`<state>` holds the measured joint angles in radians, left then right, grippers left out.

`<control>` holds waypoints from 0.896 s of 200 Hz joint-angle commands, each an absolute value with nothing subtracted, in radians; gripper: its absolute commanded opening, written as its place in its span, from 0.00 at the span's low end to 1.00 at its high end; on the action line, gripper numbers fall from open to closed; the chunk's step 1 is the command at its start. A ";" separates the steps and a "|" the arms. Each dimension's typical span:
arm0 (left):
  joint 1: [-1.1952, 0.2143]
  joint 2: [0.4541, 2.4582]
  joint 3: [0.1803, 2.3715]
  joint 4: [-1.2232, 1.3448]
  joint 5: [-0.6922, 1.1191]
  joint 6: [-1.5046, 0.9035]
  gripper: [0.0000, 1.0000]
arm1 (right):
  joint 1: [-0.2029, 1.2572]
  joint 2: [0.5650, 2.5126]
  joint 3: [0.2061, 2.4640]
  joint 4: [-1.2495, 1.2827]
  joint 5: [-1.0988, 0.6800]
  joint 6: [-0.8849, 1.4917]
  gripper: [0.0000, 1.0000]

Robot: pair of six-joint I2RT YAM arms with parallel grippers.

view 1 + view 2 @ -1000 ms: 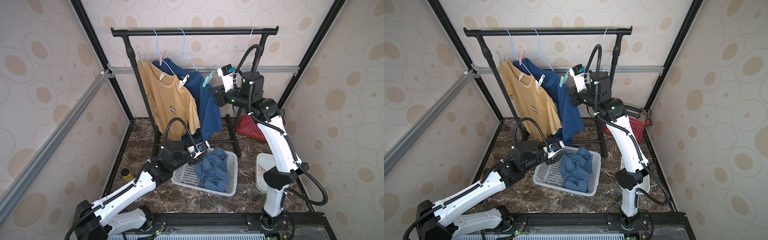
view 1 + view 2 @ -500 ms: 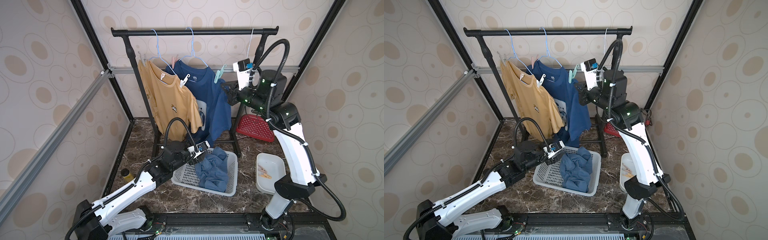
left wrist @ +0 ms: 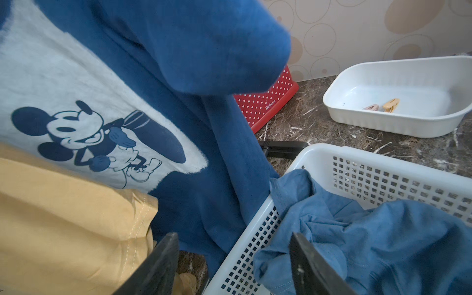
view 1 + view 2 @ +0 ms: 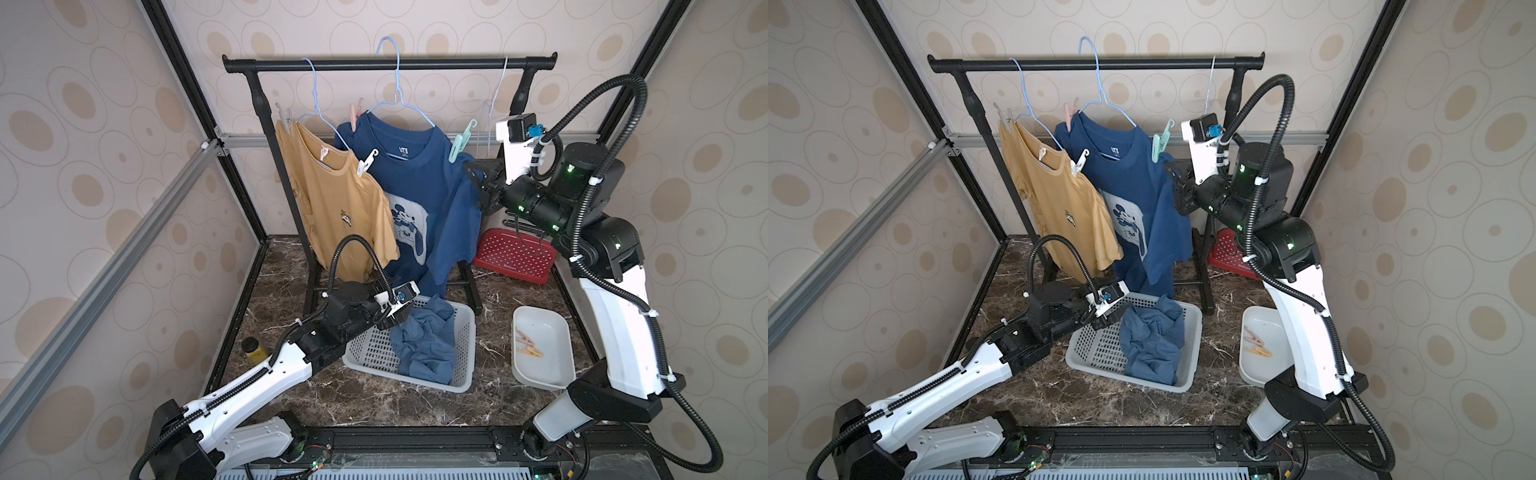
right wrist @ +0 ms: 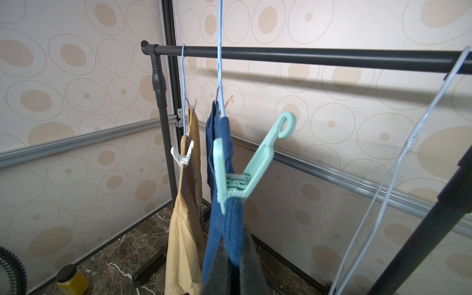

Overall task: Remove the clothespins securing t-shirts to the hanger
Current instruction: Pick up the hanger from the clothes rail.

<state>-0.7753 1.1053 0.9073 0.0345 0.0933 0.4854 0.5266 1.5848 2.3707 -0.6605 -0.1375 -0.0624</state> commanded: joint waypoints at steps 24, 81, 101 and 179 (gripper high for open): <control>-0.779 1.069 0.919 0.023 0.061 0.465 0.70 | 0.532 1.506 2.374 -0.616 -0.138 -0.096 0.00; -0.778 1.019 0.894 0.001 -0.011 0.460 0.70 | 0.531 1.413 2.427 -0.618 -0.200 -0.061 0.00; -0.778 1.007 0.886 0.000 -0.025 0.447 0.70 | 0.532 1.403 2.495 -0.618 -0.223 -0.045 0.00; -0.778 0.981 0.885 -0.024 -0.046 0.424 0.70 | 0.532 1.345 2.577 -0.612 -0.207 -0.077 0.00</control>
<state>-0.7753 1.0019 0.8738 0.0010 -0.0334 0.4404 0.5270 1.3678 2.5572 -0.7097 -0.2111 -0.0635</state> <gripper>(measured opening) 0.703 0.062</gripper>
